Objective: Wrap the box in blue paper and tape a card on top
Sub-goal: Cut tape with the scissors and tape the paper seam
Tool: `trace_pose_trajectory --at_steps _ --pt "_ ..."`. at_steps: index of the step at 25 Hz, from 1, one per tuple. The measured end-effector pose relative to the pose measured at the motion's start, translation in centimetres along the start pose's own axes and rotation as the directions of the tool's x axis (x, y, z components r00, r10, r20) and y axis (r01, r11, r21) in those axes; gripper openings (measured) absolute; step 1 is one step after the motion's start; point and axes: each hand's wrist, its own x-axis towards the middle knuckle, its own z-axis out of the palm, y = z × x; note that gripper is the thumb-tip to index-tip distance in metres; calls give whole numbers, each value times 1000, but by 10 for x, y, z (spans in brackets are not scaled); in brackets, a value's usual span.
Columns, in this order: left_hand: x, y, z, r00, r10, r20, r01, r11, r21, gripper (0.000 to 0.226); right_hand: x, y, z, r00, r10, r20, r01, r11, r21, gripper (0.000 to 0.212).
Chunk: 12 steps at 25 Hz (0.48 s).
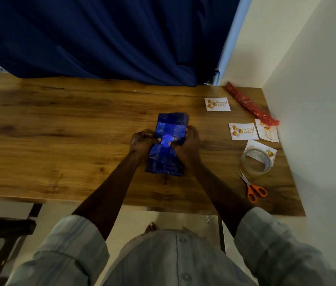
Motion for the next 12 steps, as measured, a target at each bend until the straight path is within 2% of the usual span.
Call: trace_pose_trajectory --at_steps 2,3,6,7,8,10,12 --pt "1 -2 0 1000 11 12 -12 999 35 29 -3 -1 1 996 -52 -67 46 995 -92 83" --pt "3 -4 0 1000 6 11 -7 998 57 28 -7 -2 2 987 -117 -111 95 978 -183 78" --pt "4 -7 0 1000 8 -1 -8 994 106 27 -24 -8 4 939 -317 -134 255 902 -347 34" --pt "3 -7 0 1000 12 8 -13 994 112 26 -31 -14 4 937 -332 -105 274 889 -367 34" --pt "4 -8 1 1000 17 18 -19 993 119 26 -39 -18 4 945 -321 -56 273 876 -398 43" --pt "5 -6 1 999 30 25 -33 988 149 24 -53 -31 2 973 -202 108 229 828 -511 73" --pt "9 -7 -1 999 30 31 -35 983 179 21 -65 -35 2 957 -89 275 248 742 -623 90"
